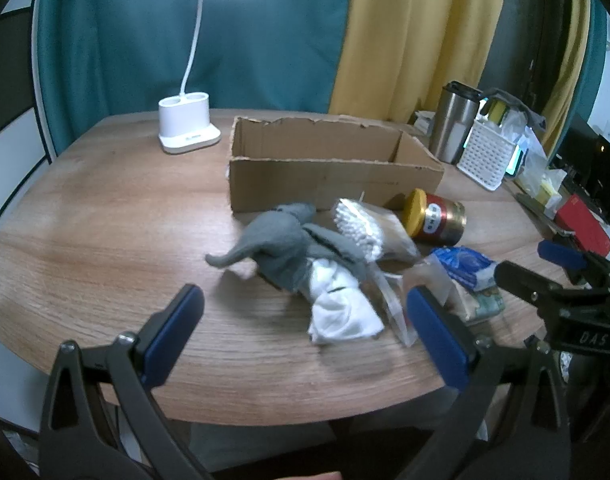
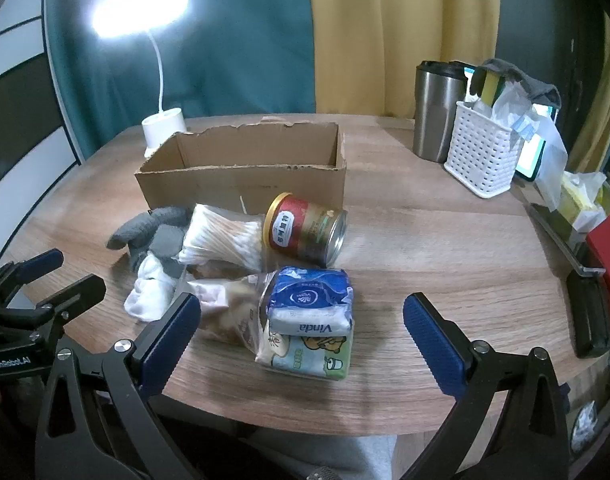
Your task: Organize objects
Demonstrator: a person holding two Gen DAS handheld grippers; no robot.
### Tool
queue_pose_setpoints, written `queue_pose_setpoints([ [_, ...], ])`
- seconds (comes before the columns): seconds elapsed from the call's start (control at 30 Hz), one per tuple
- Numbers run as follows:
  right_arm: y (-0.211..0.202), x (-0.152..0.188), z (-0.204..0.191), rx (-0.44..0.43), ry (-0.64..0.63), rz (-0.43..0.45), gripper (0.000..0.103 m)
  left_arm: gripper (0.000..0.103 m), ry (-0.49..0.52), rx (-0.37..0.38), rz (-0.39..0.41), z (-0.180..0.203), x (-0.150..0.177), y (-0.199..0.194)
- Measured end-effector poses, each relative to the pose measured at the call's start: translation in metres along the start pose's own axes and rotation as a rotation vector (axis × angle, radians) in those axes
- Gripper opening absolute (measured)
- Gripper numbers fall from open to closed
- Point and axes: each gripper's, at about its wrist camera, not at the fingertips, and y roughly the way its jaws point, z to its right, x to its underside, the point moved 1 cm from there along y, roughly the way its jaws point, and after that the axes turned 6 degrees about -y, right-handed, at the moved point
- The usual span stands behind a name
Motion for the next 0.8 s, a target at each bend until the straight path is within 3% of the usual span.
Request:
queue_pose_setpoints([
  [0.8, 0.0029, -0.0028, 0.0006, -0.01, 0.006, -0.005, 0.103, 0.102, -0.008, -0.012, -0.001, -0.0057, -0.0047, 0.0025],
])
